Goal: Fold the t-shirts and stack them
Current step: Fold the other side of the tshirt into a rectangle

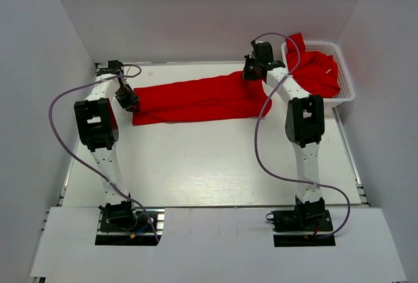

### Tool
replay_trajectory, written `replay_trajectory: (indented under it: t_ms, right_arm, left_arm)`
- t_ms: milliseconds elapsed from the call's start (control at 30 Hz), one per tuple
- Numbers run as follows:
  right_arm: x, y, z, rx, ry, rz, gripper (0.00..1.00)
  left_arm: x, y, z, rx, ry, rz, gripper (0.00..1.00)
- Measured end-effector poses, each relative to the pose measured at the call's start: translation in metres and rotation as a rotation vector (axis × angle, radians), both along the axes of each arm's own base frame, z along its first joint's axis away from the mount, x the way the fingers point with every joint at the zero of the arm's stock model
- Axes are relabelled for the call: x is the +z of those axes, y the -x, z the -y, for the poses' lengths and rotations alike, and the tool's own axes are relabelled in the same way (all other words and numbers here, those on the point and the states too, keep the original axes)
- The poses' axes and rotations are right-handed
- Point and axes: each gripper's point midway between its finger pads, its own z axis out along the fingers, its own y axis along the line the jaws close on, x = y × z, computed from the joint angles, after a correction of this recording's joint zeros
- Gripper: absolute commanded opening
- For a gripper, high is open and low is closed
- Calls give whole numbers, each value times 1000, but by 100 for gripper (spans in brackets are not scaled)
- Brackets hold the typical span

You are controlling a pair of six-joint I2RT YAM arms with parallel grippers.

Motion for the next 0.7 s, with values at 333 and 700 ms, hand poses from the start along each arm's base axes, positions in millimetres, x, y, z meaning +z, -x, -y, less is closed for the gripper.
replay_trajectory:
  t_ms: [333, 700]
  right_arm:
    - [-11, -37, -3, -2, -9, 86, 70]
    - [41, 3, 9, 38, 9, 113, 90]
  left_arm:
    - [10, -41, -22, 38, -56, 51, 100]
    - [52, -47, -28, 12, -44, 149, 100]
